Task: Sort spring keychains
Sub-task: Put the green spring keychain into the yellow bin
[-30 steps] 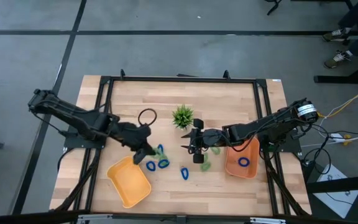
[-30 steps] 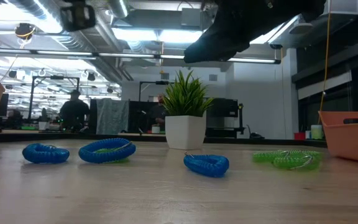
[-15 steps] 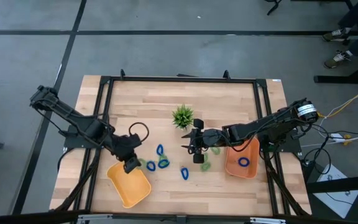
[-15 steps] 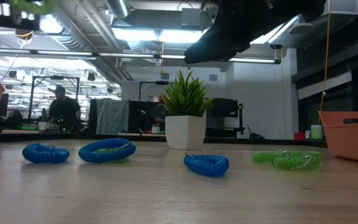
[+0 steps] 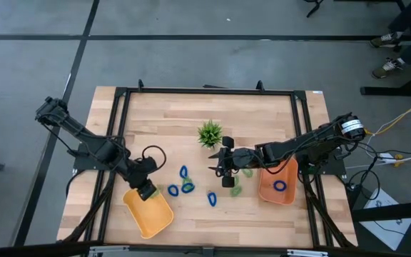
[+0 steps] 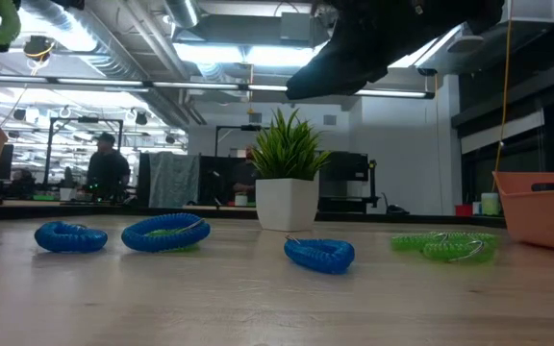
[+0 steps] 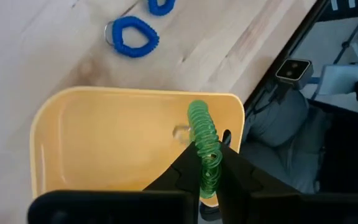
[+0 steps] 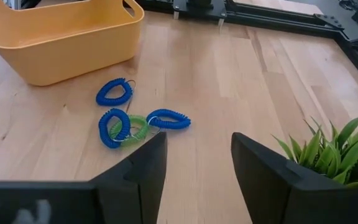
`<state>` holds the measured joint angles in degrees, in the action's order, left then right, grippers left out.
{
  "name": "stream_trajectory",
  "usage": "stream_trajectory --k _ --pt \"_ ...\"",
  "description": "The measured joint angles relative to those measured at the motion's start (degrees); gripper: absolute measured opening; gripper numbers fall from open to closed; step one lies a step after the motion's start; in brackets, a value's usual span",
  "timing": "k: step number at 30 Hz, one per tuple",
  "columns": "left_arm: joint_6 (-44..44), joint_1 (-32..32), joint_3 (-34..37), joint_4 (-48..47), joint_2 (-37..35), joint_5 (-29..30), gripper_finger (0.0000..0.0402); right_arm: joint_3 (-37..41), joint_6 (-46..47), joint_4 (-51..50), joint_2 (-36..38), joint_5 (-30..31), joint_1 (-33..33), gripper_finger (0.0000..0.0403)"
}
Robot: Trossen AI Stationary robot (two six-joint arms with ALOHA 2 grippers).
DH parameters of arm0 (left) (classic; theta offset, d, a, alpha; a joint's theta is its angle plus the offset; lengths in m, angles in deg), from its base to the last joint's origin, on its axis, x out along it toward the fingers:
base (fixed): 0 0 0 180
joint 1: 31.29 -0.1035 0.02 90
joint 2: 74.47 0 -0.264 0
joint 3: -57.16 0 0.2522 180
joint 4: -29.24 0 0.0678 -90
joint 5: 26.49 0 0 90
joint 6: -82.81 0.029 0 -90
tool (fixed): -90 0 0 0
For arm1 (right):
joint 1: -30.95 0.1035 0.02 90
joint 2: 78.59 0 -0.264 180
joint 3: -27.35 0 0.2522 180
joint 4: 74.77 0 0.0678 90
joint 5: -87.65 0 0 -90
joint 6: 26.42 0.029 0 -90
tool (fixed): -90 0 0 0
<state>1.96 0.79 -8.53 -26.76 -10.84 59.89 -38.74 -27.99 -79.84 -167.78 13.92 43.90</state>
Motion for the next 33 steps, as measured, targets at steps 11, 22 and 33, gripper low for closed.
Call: stream_trajectory --k 11,22,33 --pt "-4.7 4.1 0.0 -0.1 1.0 4.7 0.0037 0.0 0.0 -1.1 0.0 0.0 0.0 0.0178" --pt "-5.0 7.0 0.0 0.0 9.5 3.8 0.0038 0.0 0.0 -1.3 0.0 0.0 0.0 0.0178" --pt "-4.4 6.4 0.0 -0.2 17.0 -2.9 0.0046 0.0 0.0 -1.3 0.0 0.0 0.0 0.0178"
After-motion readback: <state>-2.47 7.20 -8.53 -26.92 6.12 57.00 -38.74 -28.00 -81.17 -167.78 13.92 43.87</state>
